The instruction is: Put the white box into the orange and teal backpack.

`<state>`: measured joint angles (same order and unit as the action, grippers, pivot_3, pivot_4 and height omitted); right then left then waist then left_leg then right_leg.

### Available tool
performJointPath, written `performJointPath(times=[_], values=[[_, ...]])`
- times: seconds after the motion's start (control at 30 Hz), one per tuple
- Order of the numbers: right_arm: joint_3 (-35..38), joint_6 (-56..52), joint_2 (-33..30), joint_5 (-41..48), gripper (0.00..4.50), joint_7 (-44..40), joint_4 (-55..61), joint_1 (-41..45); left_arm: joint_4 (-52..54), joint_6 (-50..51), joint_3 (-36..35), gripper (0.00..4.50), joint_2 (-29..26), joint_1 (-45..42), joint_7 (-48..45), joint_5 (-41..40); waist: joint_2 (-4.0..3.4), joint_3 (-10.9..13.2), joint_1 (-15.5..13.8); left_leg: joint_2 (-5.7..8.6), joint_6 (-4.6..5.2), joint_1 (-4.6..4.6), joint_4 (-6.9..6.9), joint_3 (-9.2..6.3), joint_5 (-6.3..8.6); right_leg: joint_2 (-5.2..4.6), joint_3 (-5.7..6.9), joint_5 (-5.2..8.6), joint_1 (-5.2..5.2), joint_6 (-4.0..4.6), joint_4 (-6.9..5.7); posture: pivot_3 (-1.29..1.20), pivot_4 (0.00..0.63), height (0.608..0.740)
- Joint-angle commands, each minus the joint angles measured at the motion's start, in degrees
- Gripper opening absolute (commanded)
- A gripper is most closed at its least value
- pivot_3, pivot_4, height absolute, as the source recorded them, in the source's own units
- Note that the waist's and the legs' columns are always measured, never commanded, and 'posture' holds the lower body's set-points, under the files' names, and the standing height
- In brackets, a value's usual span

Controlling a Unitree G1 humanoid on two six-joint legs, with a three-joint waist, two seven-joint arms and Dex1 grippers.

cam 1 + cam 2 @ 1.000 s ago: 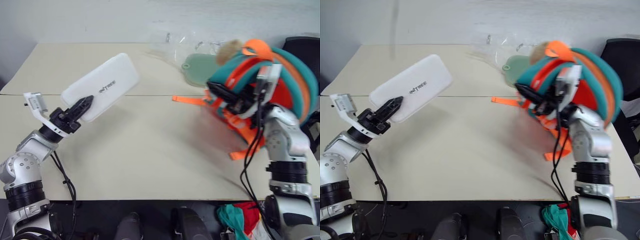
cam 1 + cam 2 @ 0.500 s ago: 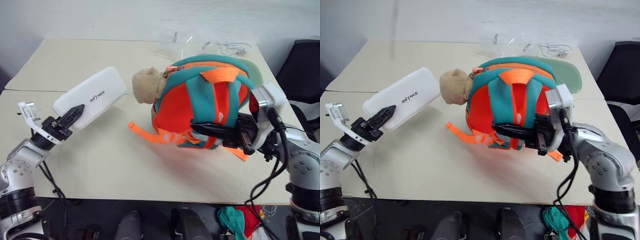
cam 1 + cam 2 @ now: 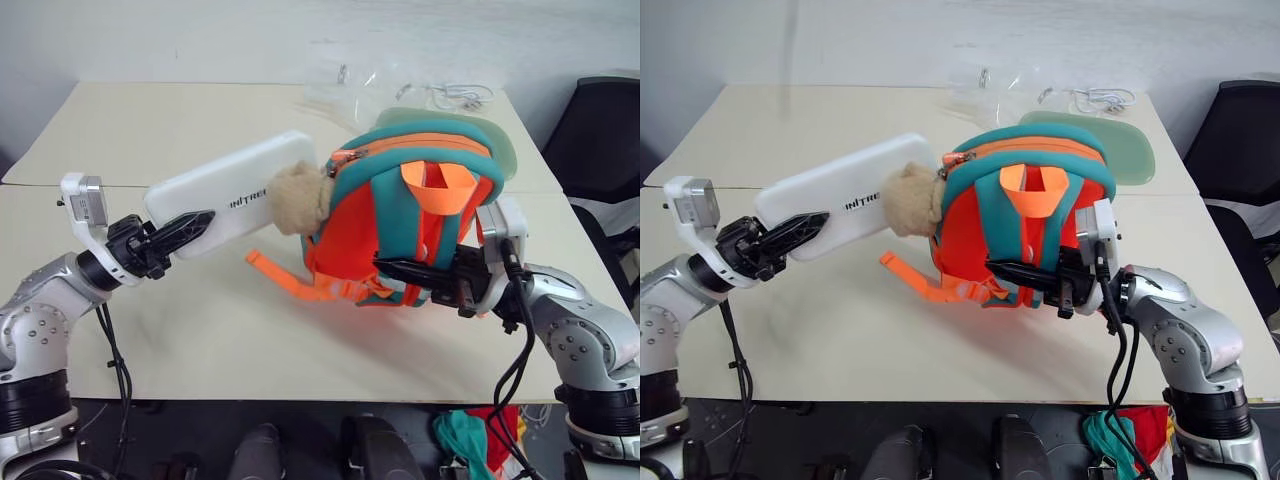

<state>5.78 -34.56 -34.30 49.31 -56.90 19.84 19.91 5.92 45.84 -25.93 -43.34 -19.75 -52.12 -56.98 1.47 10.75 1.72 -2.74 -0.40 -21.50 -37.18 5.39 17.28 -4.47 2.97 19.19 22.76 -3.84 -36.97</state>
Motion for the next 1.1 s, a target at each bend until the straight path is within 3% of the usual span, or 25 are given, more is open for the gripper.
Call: performJointPath(times=[0.03,0.47,0.63,0.8,1.1], values=[[-0.48,3.05,1.45,-1.92,0.01,-0.27,-1.16,1.25,1.42,2.42,-2.2,1.29,-4.23,-0.35,-5.31,-3.74,-0.01,0.01,-0.05,0.0,0.0,0.0,0.01,0.0,0.0,0.0,0.0,0.0,0.01,0.01,0.0,0.0,0.15,0.74],[-1.34,5.97,4.51,-5.88,0.01,0.43,-3.6,2.06,4.83,8.38,-7.6,1.29,-9.79,1.39,-7.28,-10.68,-0.03,0.01,0.06,0.0,-0.02,0.01,0.03,-0.03,-0.01,-0.03,-0.01,0.01,0.02,0.03,-0.04,0.0,0.15,0.74],[-1.89,5.91,5.08,-6.37,0.01,-0.05,-4.07,2.61,5.85,2.21,-2.74,1.29,-8.01,2.55,-8.26,-3.93,-0.04,0.02,-0.08,0.01,-0.03,0.03,0.02,-0.02,-0.01,-0.04,-0.02,0.02,0.01,0.03,-0.05,0.0,0.15,0.74],[-1.88,5.08,4.16,-5.86,0.01,-1.09,-3.36,2.45,2.73,-5.78,0.96,1.29,-4.59,-2.43,-5.62,3.29,-0.03,0.02,-0.3,0.03,-0.02,0.03,-0.01,-0.04,-0.01,-0.04,0.01,0.02,-0.01,0.03,-0.07,0.0,0.15,0.74],[-0.85,2.29,-0.5,-3.45,0.01,-4.65,-1.38,-0.26,-3.48,-11.65,5.74,1.29,-6.86,-7.61,-10.1,11.12,-0.03,0.02,-0.2,0.03,0.04,0.03,-0.01,0.01,0.02,-0.03,0.0,0.01,-0.01,0.03,-0.03,0.0,0.15,0.74]])
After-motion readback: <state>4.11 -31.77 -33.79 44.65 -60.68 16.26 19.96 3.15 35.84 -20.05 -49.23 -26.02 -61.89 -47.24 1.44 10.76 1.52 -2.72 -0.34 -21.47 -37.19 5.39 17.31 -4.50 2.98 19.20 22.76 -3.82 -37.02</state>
